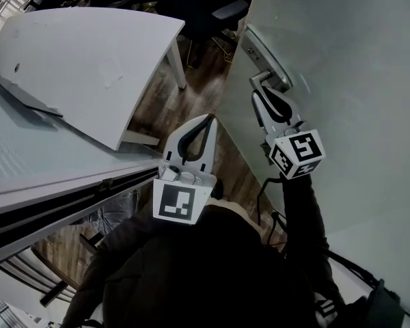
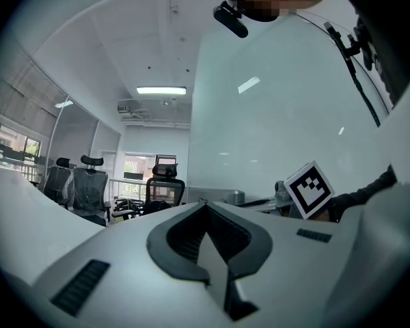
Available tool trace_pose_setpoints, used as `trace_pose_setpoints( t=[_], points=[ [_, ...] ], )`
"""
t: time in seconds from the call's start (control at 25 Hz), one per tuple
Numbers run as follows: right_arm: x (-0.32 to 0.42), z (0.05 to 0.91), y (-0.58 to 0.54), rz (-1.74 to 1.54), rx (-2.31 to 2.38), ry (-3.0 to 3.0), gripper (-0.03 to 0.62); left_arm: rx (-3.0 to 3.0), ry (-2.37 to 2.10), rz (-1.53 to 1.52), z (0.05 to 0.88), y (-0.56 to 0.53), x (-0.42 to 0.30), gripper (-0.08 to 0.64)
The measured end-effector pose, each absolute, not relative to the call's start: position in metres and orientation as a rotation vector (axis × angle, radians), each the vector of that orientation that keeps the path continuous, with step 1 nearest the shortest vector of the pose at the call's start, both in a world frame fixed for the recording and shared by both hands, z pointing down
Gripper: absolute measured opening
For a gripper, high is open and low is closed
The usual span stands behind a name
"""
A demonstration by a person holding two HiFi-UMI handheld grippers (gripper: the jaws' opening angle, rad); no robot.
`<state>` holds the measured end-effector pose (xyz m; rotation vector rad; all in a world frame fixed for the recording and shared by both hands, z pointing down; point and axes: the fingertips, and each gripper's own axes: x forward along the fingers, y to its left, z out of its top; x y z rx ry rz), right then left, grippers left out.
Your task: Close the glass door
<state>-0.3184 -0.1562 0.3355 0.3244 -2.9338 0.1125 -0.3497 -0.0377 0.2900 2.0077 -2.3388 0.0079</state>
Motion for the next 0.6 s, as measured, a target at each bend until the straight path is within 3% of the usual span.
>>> trace_pose_setpoints(
  t=[0.6],
  points=[
    [-0.328,0.336,-0.047,0.075,0.082,-2.937,0.067,1.807,-2.483,0.058,0.295,0.054,-0.319,-0.003]
  ],
)
